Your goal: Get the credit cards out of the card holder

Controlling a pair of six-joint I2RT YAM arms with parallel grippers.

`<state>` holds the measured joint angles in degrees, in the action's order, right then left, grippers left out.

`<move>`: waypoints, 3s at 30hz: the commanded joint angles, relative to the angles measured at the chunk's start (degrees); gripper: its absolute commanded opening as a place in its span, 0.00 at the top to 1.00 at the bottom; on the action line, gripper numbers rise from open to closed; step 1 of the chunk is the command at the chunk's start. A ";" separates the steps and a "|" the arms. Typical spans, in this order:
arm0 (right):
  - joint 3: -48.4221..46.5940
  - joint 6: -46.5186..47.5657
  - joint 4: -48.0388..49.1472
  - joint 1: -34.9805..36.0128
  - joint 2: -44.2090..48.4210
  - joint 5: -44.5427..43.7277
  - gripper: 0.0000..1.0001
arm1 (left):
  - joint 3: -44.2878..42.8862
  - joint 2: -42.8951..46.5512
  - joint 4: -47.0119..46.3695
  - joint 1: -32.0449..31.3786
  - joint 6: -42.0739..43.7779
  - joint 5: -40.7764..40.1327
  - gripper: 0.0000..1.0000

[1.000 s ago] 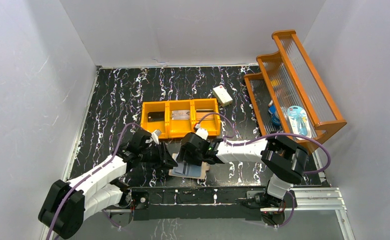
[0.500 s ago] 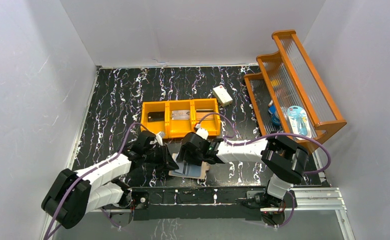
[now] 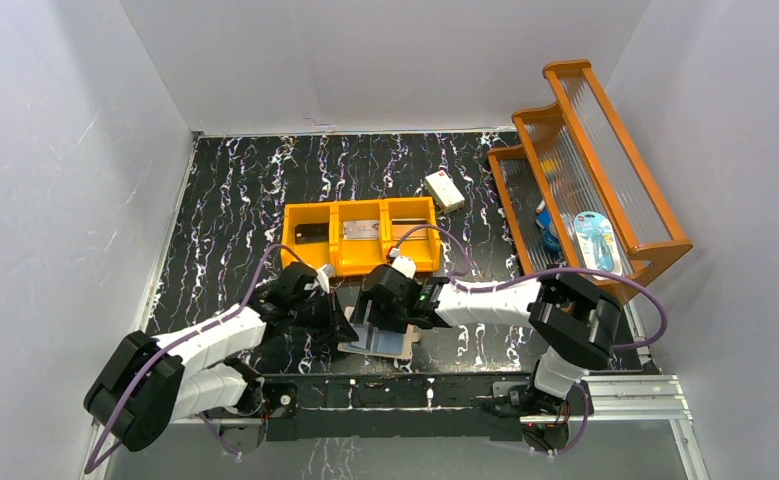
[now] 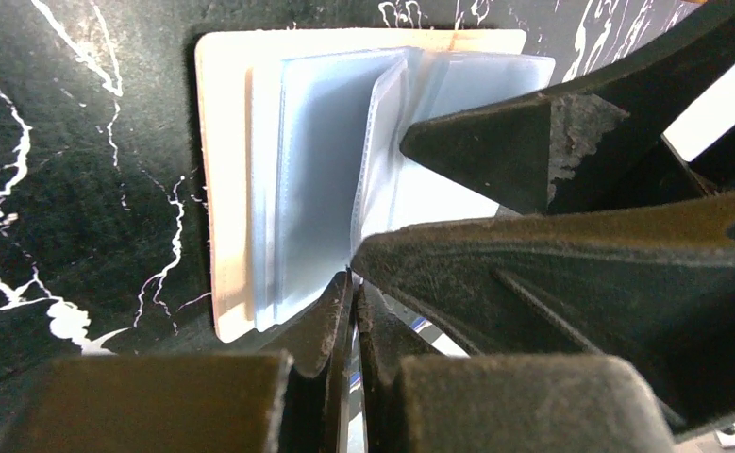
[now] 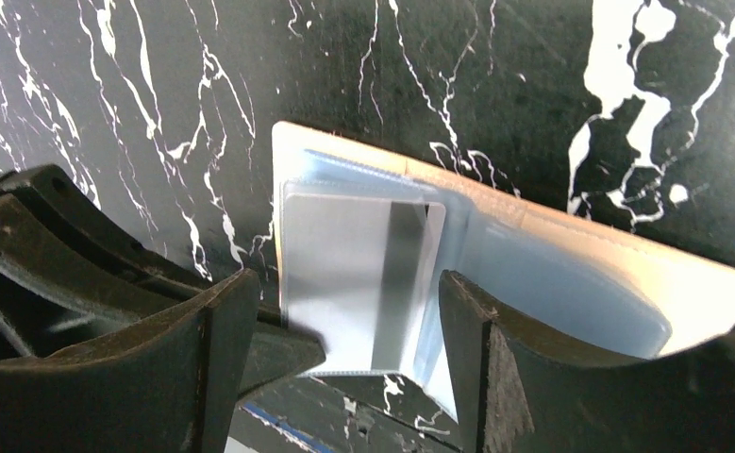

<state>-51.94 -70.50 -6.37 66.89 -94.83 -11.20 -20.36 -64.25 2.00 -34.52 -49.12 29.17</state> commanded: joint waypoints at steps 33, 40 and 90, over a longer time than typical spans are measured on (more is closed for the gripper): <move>14.75 -2.56 7.42 0.78 22.35 -5.54 0.37 | -14.12 -2.39 16.70 -12.19 3.06 -20.34 0.73; 15.56 -2.06 14.16 0.08 17.64 1.08 0.46 | -14.29 -2.68 17.77 -12.23 3.13 -21.87 0.84; 21.91 -6.47 24.17 -5.89 6.54 11.69 0.89 | -10.05 -3.74 18.88 -12.23 3.42 -24.33 0.97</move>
<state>-31.11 -77.80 20.16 60.82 -90.54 2.85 -31.33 -68.69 19.68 -46.52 -45.63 5.85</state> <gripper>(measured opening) 0.126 0.028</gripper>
